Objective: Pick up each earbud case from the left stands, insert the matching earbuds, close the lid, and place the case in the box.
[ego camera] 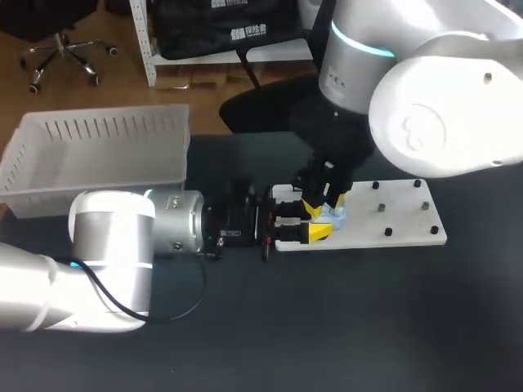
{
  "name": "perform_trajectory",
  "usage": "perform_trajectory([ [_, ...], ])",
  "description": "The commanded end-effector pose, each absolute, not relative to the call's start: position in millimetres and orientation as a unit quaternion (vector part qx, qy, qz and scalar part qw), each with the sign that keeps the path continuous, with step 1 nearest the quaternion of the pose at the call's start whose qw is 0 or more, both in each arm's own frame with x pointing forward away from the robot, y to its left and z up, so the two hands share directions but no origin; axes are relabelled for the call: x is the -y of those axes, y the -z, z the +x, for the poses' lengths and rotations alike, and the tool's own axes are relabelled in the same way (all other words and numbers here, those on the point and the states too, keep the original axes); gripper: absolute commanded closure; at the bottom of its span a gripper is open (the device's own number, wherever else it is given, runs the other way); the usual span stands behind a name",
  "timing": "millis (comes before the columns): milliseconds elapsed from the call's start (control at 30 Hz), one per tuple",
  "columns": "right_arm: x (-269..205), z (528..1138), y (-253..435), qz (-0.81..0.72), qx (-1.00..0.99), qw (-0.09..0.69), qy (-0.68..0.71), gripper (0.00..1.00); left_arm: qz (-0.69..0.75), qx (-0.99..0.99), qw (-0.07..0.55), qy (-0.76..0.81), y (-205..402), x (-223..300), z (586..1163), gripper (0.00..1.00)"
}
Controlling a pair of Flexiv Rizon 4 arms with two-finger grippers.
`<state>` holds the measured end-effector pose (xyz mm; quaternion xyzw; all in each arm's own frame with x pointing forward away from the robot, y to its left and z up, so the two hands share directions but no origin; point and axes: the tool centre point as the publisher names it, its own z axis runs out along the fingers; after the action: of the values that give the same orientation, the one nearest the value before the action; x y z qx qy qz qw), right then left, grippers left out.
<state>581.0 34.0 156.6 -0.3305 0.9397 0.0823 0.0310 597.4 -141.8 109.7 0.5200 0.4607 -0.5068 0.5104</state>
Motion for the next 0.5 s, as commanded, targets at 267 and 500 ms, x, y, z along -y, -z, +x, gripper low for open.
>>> perform_trajectory([
  [267,-26.7,577.6,-164.1,-0.317,-0.944,0.053,-0.077,0.55,0.518,-0.46,0.514,0.505,-110.0,141.1,595.2,1.0],
  [500,-14.3,576.9,-171.8,-0.294,-0.951,0.07,-0.066,0.54,0.518,-0.46,0.514,0.505,-110.0,141.1,595.2,1.0],
])
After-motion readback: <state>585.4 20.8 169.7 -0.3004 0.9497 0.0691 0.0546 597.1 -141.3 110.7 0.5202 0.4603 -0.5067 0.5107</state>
